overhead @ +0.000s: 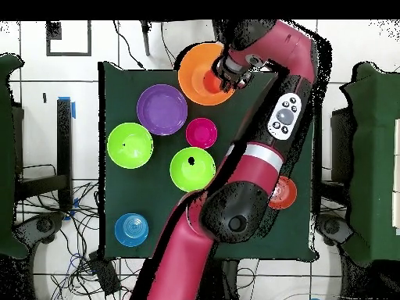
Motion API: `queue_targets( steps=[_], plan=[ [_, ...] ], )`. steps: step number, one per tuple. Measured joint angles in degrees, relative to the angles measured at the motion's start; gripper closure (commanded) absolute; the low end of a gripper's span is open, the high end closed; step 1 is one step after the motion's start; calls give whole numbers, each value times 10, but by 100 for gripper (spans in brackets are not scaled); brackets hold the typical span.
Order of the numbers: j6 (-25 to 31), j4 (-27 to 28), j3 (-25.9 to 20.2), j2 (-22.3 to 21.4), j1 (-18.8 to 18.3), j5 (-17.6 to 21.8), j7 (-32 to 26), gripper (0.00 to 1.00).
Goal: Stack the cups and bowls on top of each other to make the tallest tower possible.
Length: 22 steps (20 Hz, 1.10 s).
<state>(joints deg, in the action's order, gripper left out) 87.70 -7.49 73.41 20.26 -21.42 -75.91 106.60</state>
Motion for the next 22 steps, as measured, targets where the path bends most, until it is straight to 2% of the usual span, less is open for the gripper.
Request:
queue_targets(
  steps=[13,22],
  plan=[
    [0,21,86,28,-32,-115,0,100],
    [0,24,125,38,-31,-166,0,100]
  ],
)
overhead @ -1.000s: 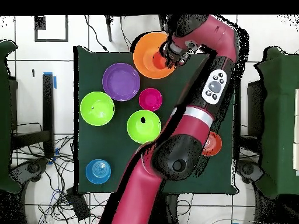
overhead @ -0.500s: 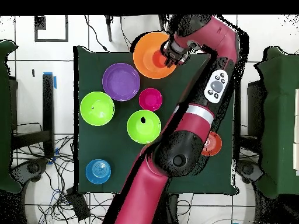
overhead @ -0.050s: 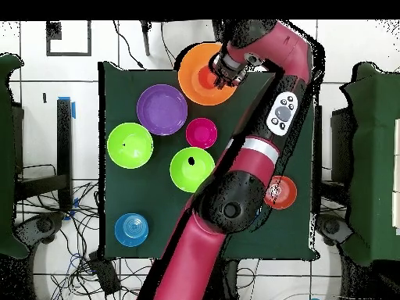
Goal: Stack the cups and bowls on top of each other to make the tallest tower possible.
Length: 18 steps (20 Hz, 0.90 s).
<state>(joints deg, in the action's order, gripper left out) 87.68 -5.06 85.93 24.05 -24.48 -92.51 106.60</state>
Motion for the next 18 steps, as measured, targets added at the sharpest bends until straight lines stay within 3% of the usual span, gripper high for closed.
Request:
queue_targets(
  steps=[18],
  plan=[
    [0,3,60,18,-5,-76,0,100]
  ],
)
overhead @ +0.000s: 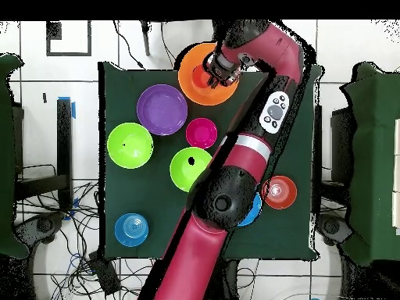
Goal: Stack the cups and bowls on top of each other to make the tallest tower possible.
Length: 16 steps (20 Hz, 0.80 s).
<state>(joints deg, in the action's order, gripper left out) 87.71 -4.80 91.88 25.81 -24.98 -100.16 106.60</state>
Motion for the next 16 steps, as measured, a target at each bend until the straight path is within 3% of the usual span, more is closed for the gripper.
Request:
queue_targets(
  steps=[16],
  plan=[
    [1,0,5,0,-1,-5,0,100]
  ],
)
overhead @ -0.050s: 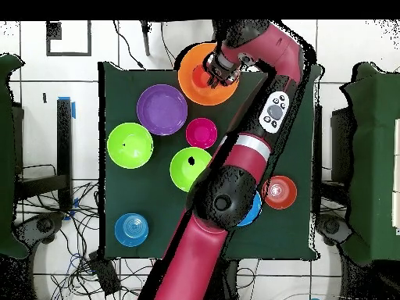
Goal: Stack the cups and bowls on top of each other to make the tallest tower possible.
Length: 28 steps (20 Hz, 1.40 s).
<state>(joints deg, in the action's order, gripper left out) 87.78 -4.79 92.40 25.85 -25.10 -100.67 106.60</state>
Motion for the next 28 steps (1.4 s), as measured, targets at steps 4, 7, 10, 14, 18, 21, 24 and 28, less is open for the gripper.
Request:
queue_targets(
  steps=[4,7,10,14,18,21,24,28],
  plan=[
    [6,0,0,0,0,0,0,100],
    [9,0,0,0,0,0,0,100],
    [13,0,0,0,0,0,0,100],
    [15,0,0,0,0,0,0,100],
    [15,0,0,0,0,0,0,100],
    [15,0,0,0,0,0,0,100],
    [15,0,1,0,0,0,0,100],
    [15,0,12,0,-3,-4,0,100]
  ],
)
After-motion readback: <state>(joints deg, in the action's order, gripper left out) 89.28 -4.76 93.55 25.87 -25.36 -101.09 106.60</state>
